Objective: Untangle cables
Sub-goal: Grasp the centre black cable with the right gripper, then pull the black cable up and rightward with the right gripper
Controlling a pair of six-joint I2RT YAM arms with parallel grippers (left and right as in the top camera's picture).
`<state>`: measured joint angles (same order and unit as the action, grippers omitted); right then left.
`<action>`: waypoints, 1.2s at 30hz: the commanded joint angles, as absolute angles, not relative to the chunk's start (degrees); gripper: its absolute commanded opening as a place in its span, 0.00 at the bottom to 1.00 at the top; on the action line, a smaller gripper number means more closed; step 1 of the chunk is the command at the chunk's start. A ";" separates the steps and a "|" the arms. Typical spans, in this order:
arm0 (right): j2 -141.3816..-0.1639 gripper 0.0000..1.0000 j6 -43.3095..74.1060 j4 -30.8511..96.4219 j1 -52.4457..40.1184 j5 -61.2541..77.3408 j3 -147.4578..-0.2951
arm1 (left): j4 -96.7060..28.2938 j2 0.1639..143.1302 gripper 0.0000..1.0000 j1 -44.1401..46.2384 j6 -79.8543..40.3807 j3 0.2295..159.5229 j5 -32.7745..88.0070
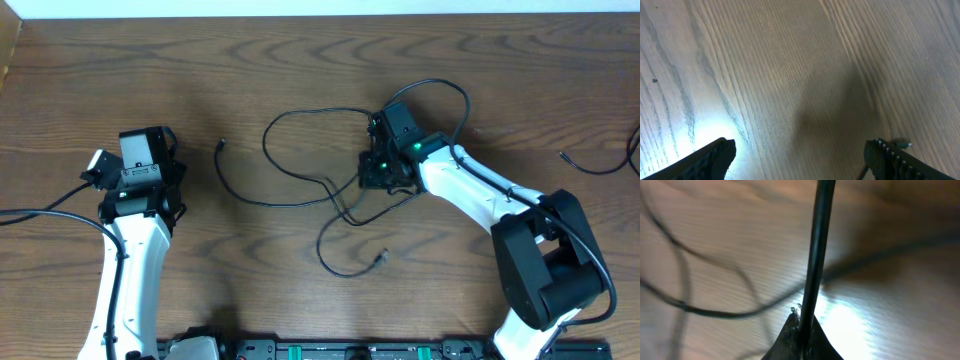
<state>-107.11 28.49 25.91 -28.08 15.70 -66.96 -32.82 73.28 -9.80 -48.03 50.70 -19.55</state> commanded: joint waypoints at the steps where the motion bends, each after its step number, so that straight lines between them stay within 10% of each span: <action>1: -103.13 0.01 28.62 22.72 -26.96 20.99 -68.69 | -32.95 72.97 0.87 -10.04 -48.36 50.68 -19.92; 19: -78.89 0.01 13.58 3.88 -26.24 -12.75 -74.26 | -32.97 72.97 0.87 -10.04 -48.36 50.68 -19.92; 36: -84.25 0.01 -5.37 4.78 -19.79 -47.72 -74.24 | -32.97 72.97 0.87 -10.04 -48.36 50.68 -19.92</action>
<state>-81.69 0.10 5.28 -23.53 -33.85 -73.34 -32.82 73.30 -9.80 -48.05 50.70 -19.55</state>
